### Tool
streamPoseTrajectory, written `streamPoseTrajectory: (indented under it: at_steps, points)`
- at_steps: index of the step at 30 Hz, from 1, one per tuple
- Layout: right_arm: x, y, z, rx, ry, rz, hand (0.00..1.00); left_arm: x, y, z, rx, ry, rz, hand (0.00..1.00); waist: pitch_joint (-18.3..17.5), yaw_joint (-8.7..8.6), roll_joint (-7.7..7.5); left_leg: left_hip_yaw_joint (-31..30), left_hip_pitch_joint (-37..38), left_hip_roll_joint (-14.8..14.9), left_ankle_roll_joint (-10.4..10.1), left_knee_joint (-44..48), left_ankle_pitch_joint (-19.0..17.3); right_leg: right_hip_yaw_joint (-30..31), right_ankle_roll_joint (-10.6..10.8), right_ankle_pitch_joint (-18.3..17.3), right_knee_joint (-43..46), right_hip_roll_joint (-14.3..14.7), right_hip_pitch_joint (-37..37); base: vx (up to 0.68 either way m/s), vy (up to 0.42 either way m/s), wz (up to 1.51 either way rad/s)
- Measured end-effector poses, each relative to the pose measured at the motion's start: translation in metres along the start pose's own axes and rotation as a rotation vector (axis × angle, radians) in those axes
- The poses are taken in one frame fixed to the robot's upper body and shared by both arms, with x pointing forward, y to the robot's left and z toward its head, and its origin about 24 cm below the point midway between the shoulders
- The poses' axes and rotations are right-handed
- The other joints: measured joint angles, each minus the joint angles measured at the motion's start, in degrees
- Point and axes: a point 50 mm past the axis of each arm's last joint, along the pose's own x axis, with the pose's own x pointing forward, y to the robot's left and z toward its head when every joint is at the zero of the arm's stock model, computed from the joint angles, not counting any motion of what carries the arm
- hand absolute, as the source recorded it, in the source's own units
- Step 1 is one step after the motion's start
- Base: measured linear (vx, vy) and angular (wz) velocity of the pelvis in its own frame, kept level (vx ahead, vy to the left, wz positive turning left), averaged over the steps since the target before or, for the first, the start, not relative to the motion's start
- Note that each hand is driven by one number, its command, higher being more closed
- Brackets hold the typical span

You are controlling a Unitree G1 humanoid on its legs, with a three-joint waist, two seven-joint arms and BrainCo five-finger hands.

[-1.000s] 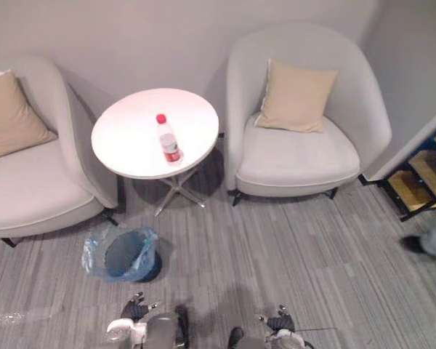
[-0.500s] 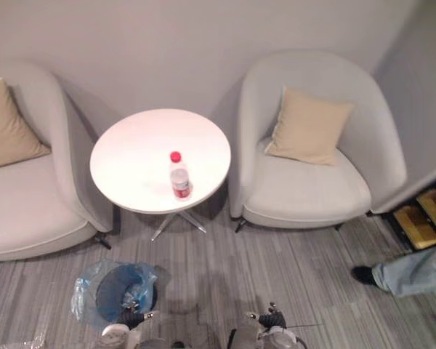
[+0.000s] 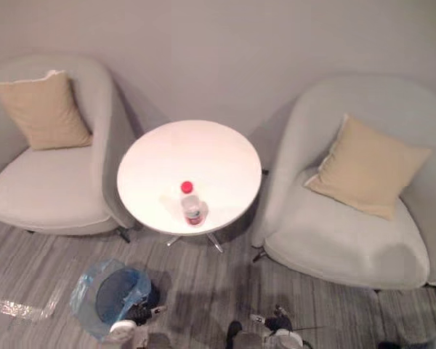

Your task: Gather rubbish on tea table into small bin, then transfer packed bag to large trash can.

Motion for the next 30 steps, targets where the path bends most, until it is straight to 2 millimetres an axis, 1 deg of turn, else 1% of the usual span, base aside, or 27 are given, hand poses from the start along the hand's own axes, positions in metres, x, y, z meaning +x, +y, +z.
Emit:
streamPoseTrajectory:
  at_steps: [1, 2, 3, 4, 5, 6, 7, 9, 10, 12, 14, 16, 19, 20, 21, 22, 23, 24, 26, 27, 30]
  points:
    - [0.0, -0.001, 0.0, -0.001, 0.002, -0.005, 0.0, 0.0, -0.001, 0.001, -0.002, -0.003, -0.002, 0.0, 0.0, 0.05, 0.12, 1.3, -0.7, -0.5, 0.4, -1.5, -2.1, -0.4, 0.2, 0.2, -0.7, -0.3, 0.4, 0.06, 0.056, 0.28]
    - [0.0, 0.0, 0.0, 0.0, 0.003, -0.006, 0.0, 0.0, -0.001, 0.001, -0.001, -0.004, -0.002, 0.0, 0.1, 0.21, -0.04, 1.7, -1.6, -2.3, 0.8, -5.4, -3.1, -0.7, 0.6, 0.5, -1.4, -1.1, 0.8, 0.04, 0.084, 0.13]
    - [0.0, 0.0, 0.0, 0.0, 0.002, -0.006, 0.0, 0.0, -0.001, 0.001, 0.0, -0.004, -0.002, 0.0, 0.1, 0.26, -0.08, 1.5, -1.8, -3.4, 1.1, -8.1, -2.9, -0.8, 0.9, 0.7, -1.4, -1.4, 0.9, 0.06, 0.174, -0.01]
    - [0.001, -0.005, 0.001, -0.009, -0.001, -0.016, 0.0, 0.0, -0.003, -0.001, 0.008, 0.001, -0.008, 0.0, -0.3, 0.36, 0.83, 1.1, -1.4, -5.0, 1.2, -17.6, 2.4, -0.9, 1.7, 0.8, -1.6, -1.2, 1.2, 0.08, 0.157, -0.18]
    - [0.001, -0.003, 0.002, -0.014, 0.002, -0.013, 0.0, 0.0, 0.0, -0.001, 0.023, 0.004, -0.008, 0.0, -0.5, 0.59, 0.52, 1.4, 0.0, -5.9, 2.4, -19.2, 3.7, 1.0, 2.8, 0.7, -1.8, -1.0, 1.7, 0.1, 0.156, -0.23]
    - [0.001, -0.001, 0.001, -0.017, 0.003, -0.007, 0.0, 0.0, 0.002, -0.003, 0.03, 0.008, -0.002, 0.0, -0.7, 0.71, 0.08, 1.6, 0.6, -6.5, 2.7, -20.0, 3.8, 1.7, 3.1, 0.8, -2.1, -1.3, 1.8, 0.1, 0.081, -0.11]
    - [0.0, 0.002, -0.001, -0.021, 0.008, 0.001, 0.0, 0.0, 0.005, -0.005, 0.043, 0.021, 0.002, 0.0, -1.2, 0.69, -0.83, 1.6, 1.0, -7.5, 3.1, -20.8, 4.0, 1.9, 3.5, 0.7, -2.7, -2.2, 2.0, 0.09, 0.107, 0.03]
    - [-0.001, 0.003, -0.003, -0.028, 0.012, 0.002, 0.0, 0.0, 0.007, -0.007, 0.054, 0.025, 0.003, 0.0, -1.5, 0.66, -1.62, 1.5, 2.3, -9.2, 4.0, -23.0, 4.7, 2.0, 4.1, 0.6, -3.4, -3.4, 2.7, 0.11, 0.129, 0.13]
    - [-0.001, 0.003, -0.003, -0.043, 0.011, 0.003, 0.0, -0.001, 0.007, -0.007, 0.068, 0.029, 0.001, 0.0, -1.5, 0.66, -1.68, 1.3, 3.0, -9.8, 4.6, -24.5, 5.1, 2.0, 4.1, 0.6, -3.7, -3.8, 3.0, 0.07, 0.083, 0.13]
    - [-0.001, 0.003, -0.003, -0.06, 0.009, 0.004, 0.0, -0.001, 0.009, -0.009, 0.075, 0.037, 0.004, 0.0, -1.6, 0.65, -1.55, 1.2, 4.5, -10.9, 5.1, -26.5, 5.7, 2.2, 4.2, 0.6, -4.5, -4.3, 4.1, 0.09, 0.08, 0.1]
    - [-0.001, 0.005, -0.002, -0.072, 0.004, 0.01, 0.0, -0.001, 0.009, -0.01, 0.077, 0.04, 0.003, 0.0, -1.8, 0.68, -1.45, 1.0, 5.2, -11.2, 5.2, -27.2, 5.7, 2.6, 4.2, 0.6, -5.1, -4.3, 4.8, 0.08, 0.064, 0.06]
    - [0.0, 0.009, 0.007, -0.134, -0.035, 0.021, 0.0, -0.001, 0.009, -0.011, 0.083, 0.042, 0.003, 0.0, -1.9, 0.75, -1.58, 0.4, 5.6, -11.3, 5.2, -27.5, 5.8, 2.5, 4.2, 0.6, -5.7, -4.2, 5.5, 0.07, -0.006, 0.1]
    - [0.0, 0.014, 0.032, -0.205, -0.155, 0.023, 0.0, -0.001, 0.01, -0.011, 0.084, 0.042, 0.006, 0.0, -2.2, 0.76, -1.91, -0.1, 5.6, -11.1, 5.1, -27.8, 5.9, 2.6, 4.2, 0.7, -6.3, -3.9, 5.7, 0.03, -0.037, 0.03]
    - [-0.001, 0.014, 0.041, -0.229, -0.205, 0.018, 0.0, -0.001, 0.01, -0.011, 0.084, 0.042, 0.006, 0.0, -2.2, 0.75, -1.91, -0.1, 5.6, -11.0, 5.1, -27.8, 5.9, 2.7, 4.2, 0.7, -6.3, -3.8, 5.7, 0.01, -0.038, -0.05]
    - [-0.004, 0.014, 0.058, -0.259, -0.289, 0.01, 0.0, -0.001, 0.01, -0.011, 0.084, 0.043, 0.007, 0.0, -2.3, 0.74, -2.0, -0.2, 5.7, -10.9, 5.1, -28.2, 6.2, 2.8, 4.2, 0.7, -6.3, -3.7, 5.6, 0.0, -0.034, -0.04]
    - [-0.006, 0.014, 0.067, -0.282, -0.337, 0.008, 0.0, -0.001, 0.01, -0.012, 0.084, 0.042, 0.008, 0.0, -2.3, 0.74, -2.08, -0.2, 5.7, -10.9, 5.1, -28.3, 6.3, 2.8, 4.1, 0.7, -6.4, -3.7, 5.6, -0.01, -0.036, -0.04]
    - [-0.01, 0.013, 0.082, -0.309, -0.417, 0.002, 0.0, -0.002, 0.011, -0.014, 0.084, 0.045, 0.011, 0.0, -2.5, 0.73, -2.31, -0.2, 5.7, -10.9, 5.1, -28.4, 6.4, 3.0, 4.0, 0.9, -6.6, -3.6, 5.6, 0.0, 0.0, 0.0]
    - [-0.011, 0.013, 0.083, -0.315, -0.423, 0.0, 0.0, -0.002, 0.011, -0.014, 0.085, 0.045, 0.011, 0.0, -2.5, 0.73, -2.34, -0.2, 5.7, -10.9, 5.1, -28.4, 6.4, 3.0, 4.0, 0.9, -6.7, -3.6, 5.6, -0.02, -0.012, -0.05]
    - [-0.02, 0.015, 0.103, -0.364, -0.546, -0.017, 0.0, -0.003, 0.013, -0.015, 0.089, 0.048, 0.015, 0.0, -3.1, 0.76, -2.88, -0.2, 5.7, -10.9, 5.3, -29.6, 7.1, 3.6, 3.9, 2.2, -8.2, -3.4, 5.5, -0.02, -0.001, -0.08]
    - [-0.023, 0.016, 0.108, -0.387, -0.584, -0.021, 0.0, -0.003, 0.013, -0.015, 0.093, 0.046, 0.016, 0.0, -3.1, 0.76, -2.99, -0.2, 5.6, -10.9, 5.3, -29.8, 7.1, 3.8, 3.9, 2.6, -8.6, -3.3, 5.5, -0.02, 0.003, -0.07]
    - [-0.028, 0.019, 0.113, -0.427, -0.637, -0.029, 0.0, -0.003, 0.014, -0.015, 0.105, 0.041, 0.016, 0.0, -3.3, 0.75, -3.31, -0.2, 5.6, -11.1, 5.5, -30.0, 7.3, 3.9, 3.9, 3.1, -9.3, -3.4, 5.6, -0.04, 0.01, -0.04]
